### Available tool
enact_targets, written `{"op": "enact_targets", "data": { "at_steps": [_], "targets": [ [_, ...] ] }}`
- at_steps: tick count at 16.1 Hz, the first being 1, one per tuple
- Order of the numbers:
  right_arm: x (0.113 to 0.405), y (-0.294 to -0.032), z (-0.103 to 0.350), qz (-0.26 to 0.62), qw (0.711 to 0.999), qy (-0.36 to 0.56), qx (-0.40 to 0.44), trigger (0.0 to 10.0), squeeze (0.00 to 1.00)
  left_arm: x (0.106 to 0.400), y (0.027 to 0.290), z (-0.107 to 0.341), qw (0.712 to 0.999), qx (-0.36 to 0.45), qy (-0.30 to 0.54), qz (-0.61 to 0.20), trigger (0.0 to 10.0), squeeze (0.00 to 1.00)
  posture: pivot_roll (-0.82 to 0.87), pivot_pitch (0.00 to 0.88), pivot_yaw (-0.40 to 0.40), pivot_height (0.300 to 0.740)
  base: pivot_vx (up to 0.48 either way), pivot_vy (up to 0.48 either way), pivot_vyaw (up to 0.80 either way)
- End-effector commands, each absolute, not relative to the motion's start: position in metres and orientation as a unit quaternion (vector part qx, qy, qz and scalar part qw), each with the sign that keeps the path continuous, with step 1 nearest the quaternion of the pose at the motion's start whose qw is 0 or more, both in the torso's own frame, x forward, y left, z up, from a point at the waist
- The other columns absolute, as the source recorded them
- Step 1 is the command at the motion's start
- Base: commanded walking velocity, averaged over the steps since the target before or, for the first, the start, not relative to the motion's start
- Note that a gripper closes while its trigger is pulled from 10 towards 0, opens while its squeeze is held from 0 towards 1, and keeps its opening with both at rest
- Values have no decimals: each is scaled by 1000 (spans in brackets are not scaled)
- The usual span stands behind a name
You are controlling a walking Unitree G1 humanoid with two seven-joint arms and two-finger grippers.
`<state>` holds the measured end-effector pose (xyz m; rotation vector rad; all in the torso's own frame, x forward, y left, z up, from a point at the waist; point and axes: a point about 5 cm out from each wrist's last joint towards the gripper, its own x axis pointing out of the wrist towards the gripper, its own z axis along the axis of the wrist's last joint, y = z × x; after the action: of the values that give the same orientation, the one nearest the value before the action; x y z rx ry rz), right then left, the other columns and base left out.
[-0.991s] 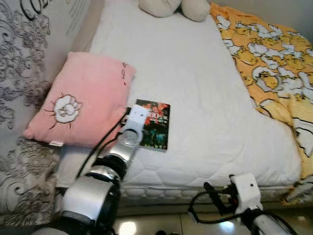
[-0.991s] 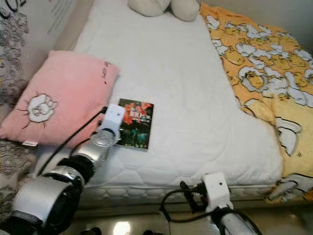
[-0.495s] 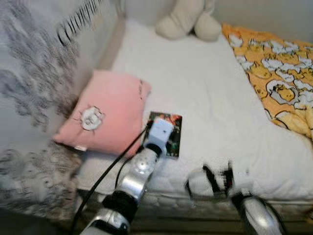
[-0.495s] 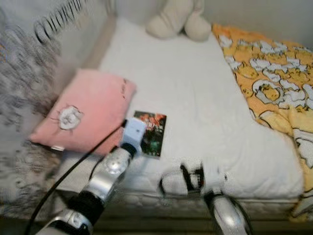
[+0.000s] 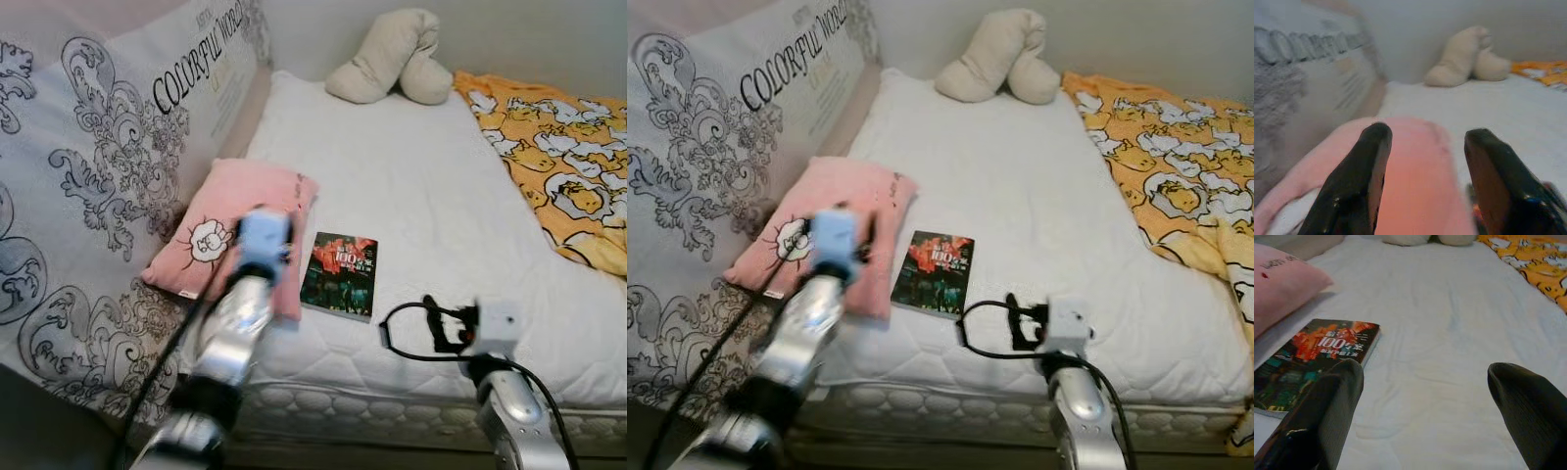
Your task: Clean up the room
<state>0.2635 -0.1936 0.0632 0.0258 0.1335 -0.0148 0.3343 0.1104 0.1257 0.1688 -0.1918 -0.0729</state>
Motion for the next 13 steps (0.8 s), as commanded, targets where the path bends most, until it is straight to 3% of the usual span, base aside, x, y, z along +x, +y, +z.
{"op": "enact_targets", "data": {
  "at_steps": [1, 5, 9, 13],
  "targets": [
    [267, -196, 67, -14, 998, 55, 15, 10000, 0, 330, 107, 127, 990, 88, -101, -45, 10000, 0, 111, 0, -24, 740, 0, 0, 0],
    [270, -191, 63, -9, 998, 57, 17, 10000, 0, 327, 110, 125, 988, 107, -87, -68, 10000, 0, 145, 0, -24, 740, 126, -307, 725],
    [268, -187, 60, -10, 998, 55, 22, 10000, 0, 331, 103, 132, 982, 124, -87, -112, 10000, 0, 138, 0, -26, 740, 0, 0, 0],
    [281, -189, 66, -12, 999, 46, 22, 10000, 0, 326, 100, 130, 986, 93, -72, -117, 10000, 0, 133, 20, -31, 740, 480, 0, 0]
  ]
}}
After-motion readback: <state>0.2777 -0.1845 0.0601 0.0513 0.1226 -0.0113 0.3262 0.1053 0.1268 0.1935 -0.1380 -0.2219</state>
